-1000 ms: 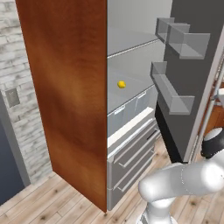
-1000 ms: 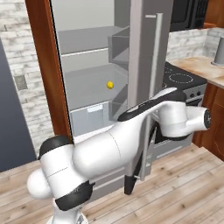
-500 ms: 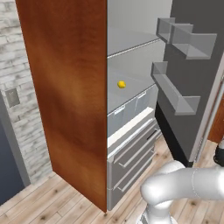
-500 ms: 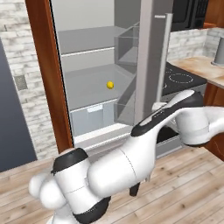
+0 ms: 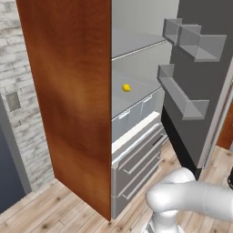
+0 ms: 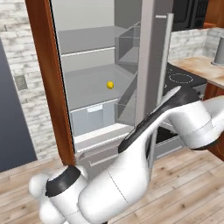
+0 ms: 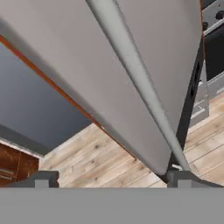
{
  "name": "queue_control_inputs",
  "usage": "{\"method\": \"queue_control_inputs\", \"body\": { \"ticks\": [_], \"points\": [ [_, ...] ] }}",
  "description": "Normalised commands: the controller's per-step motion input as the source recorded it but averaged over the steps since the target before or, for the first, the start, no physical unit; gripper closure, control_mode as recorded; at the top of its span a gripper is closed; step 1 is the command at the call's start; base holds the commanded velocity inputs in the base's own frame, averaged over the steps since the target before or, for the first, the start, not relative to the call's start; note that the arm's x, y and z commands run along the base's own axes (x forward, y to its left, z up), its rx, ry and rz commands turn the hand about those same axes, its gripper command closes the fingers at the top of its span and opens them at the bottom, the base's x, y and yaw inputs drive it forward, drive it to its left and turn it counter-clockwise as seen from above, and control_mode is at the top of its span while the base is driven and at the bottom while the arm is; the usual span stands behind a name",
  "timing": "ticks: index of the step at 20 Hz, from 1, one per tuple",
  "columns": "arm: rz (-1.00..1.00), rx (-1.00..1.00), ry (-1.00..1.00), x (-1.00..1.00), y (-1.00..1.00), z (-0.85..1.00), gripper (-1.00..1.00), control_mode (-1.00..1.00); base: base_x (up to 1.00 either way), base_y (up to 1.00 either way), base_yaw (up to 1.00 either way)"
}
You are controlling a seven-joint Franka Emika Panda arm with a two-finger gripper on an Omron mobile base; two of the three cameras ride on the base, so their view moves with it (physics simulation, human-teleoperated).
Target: Retrieve a lemon from the fridge and place it on the cutting board with the fish.
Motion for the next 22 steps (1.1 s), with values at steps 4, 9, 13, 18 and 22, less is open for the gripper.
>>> {"method": "queue_control_inputs", "body": {
  "ticks": [4, 9, 13, 18, 22],
  "points": [
    [-0.13, -0.61, 0.02, -0.68, 0.71, 0.18, -1.0, -1.0, 0.0, 0.0, 0.0],
    [-0.22, -0.65, 0.1, -0.36, 0.6, 0.3, -1.0, -1.0, 0.0, 0.0, 0.0],
    [-0.16, -0.58, 0.06, -0.56, 0.99, 0.06, -1.0, -1.0, 0.0, 0.0, 0.0],
    [-0.14, -0.52, 0.1, -0.01, 1.0, -0.13, -1.0, -1.0, 0.0, 0.0, 0.0],
    [-0.07, -0.45, 0.0, 0.25, 1.0, -0.3, -1.0, -1.0, 0.0, 0.0, 0.0]
  ]
}}
